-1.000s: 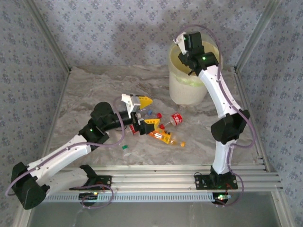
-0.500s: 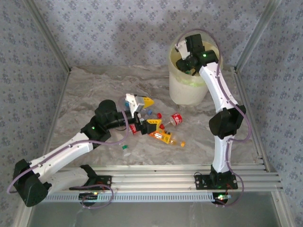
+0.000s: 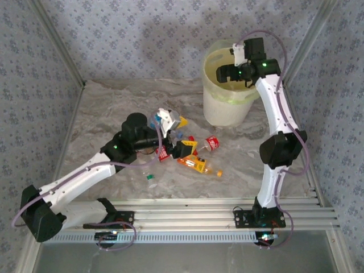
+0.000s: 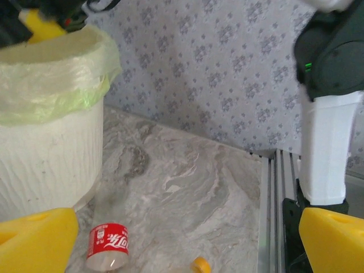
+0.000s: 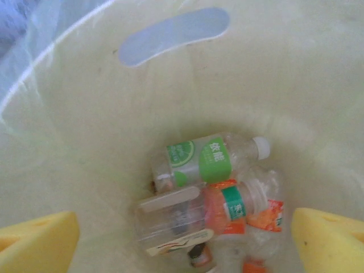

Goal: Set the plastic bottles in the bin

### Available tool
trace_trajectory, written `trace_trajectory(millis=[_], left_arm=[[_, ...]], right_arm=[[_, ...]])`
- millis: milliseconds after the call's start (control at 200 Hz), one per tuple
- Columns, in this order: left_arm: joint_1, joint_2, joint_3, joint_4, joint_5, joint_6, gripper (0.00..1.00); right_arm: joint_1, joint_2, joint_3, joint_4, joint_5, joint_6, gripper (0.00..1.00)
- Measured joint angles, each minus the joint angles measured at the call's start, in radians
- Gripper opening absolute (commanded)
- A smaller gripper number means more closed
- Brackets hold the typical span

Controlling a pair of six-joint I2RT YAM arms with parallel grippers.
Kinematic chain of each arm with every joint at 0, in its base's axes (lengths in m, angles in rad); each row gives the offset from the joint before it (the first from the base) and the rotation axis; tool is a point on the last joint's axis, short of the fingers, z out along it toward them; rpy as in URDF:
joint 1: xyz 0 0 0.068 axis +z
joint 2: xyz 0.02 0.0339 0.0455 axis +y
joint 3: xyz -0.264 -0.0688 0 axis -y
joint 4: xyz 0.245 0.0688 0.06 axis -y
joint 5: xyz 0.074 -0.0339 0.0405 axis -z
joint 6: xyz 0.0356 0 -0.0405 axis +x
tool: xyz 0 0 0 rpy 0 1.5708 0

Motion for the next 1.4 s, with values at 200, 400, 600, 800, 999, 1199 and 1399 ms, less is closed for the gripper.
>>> trace_trajectory(millis=[200, 400, 600, 800, 999, 1199, 1399], left_arm=[[0.0, 0.077, 0.1, -0.145, -0.028, 0.0, 1.0], [-0.001, 0.153, 0.209, -0.327, -0.116, -0.01, 1.0], [-0.021, 0.248, 0.374, -0.525, -0.272, -0.095, 1.0], [-0.022, 0.249, 0.382, -0.702, -0.356, -0.149, 1.0], [-0.022, 0.23, 0.375, -0.84, -0.443, -0.112, 1.0], [-0.022, 0.187, 0.329, -0.957, -0.527, -0.074, 0.99], [-0.022, 0.185, 0.276, -1.051, -0.628, -0.275, 1.0]], right_arm=[[-0.013, -0.179, -0.181, 0.109, -0.028, 0.11, 1.0], [-0.012, -0.409, -0.416, 0.226, 0.016, 0.217, 1.0], [0.017, -0.604, -0.576, 0.249, 0.044, 0.234, 1.0], [0.145, -0.816, -0.803, 0.253, 0.093, 0.271, 1.0], [0.173, -1.02, -1.06, 0.291, -0.027, 0.369, 1.0], [0.239, -1.136, -1.243, 0.321, -0.145, 0.443, 1.0], [0.285, -1.225, -1.321, 0.328, -0.166, 0.484, 1.0]])
